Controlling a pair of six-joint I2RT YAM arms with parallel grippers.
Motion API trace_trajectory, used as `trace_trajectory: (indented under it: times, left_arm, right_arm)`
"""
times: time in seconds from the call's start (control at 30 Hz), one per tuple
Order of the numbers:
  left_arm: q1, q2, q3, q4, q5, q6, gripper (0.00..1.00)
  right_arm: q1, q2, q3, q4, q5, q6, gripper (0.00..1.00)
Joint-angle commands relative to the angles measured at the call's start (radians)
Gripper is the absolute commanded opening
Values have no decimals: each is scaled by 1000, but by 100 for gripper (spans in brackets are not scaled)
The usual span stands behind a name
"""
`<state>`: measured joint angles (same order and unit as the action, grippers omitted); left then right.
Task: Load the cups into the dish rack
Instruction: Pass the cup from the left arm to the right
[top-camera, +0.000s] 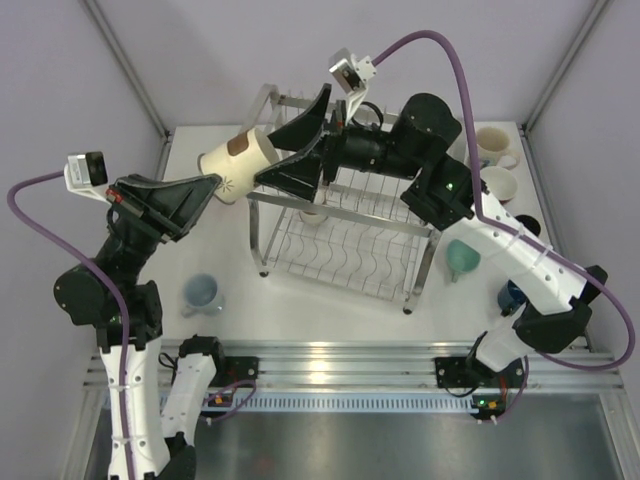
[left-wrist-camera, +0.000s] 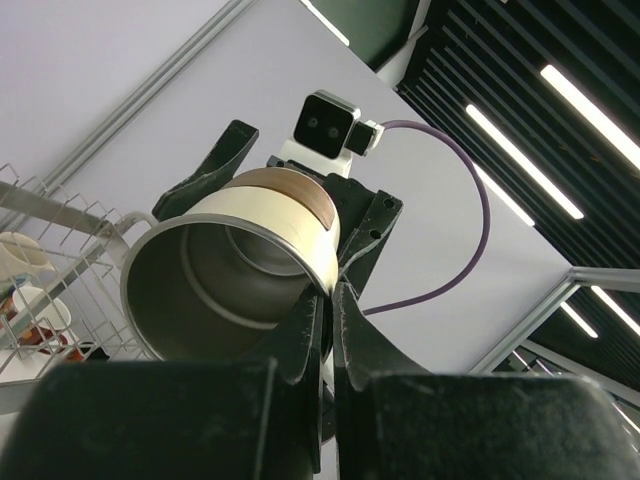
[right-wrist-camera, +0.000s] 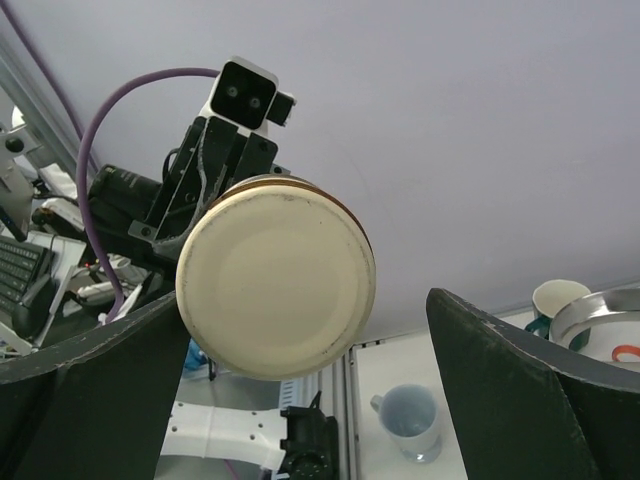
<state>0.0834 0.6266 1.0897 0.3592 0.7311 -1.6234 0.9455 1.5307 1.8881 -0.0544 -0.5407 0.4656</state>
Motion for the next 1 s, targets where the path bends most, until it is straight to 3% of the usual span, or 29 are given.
trace_trajectory:
  times: [0.0, 0.27, 0.4, 0.5, 0.53, 0.6, 0.63, 0.7, 0.73, 0.77, 0.87, 0.93, 0.97]
  left_arm:
    - [-10, 4, 6, 64, 5, 5, 0]
    - [-22, 7, -4, 64, 7, 14, 0]
    - [-25, 5, -22, 78, -4, 7, 0]
    - [-27, 8, -21, 84, -7, 8, 0]
    - [-25, 10, -19, 86, -7, 7, 0]
    - [-27, 12, -19, 84, -6, 7, 0]
    - [-27, 10, -19, 86, -2, 5, 0]
    - [-27, 7, -24, 84, -4, 4, 0]
    - [-27, 5, -30, 84, -12, -4, 5]
    - [-27, -7, -45, 86, -19, -9, 26]
    - [-27, -27, -74, 84, -56, -18, 57]
    - [-27, -22, -74, 86, -56, -21, 69]
    - [-25, -19, -71, 84, -52, -18, 82]
  right_arm:
    - [-8, 2, 57, 83, -34, 13, 100]
    - [-7, -30, -30, 238, -93, 65, 92]
    - [-8, -23, -12, 215, -111, 68, 81]
    - [-7, -24, -21, 214, -111, 77, 66]
    - [-7, -27, -27, 215, -111, 77, 55]
    - [-8, -35, -40, 214, -110, 80, 46]
    - [-8, -38, -44, 217, -110, 82, 36]
    - [-8, -49, -52, 217, -110, 84, 25]
    - [-7, -53, -53, 212, -107, 85, 10]
    - [-7, -61, -55, 203, -107, 84, 0]
    - [-7, -84, -55, 176, -85, 56, 0]
    - [-8, -92, -38, 114, -73, 30, 0]
    - [-10, -96, -29, 88, -68, 6, 0]
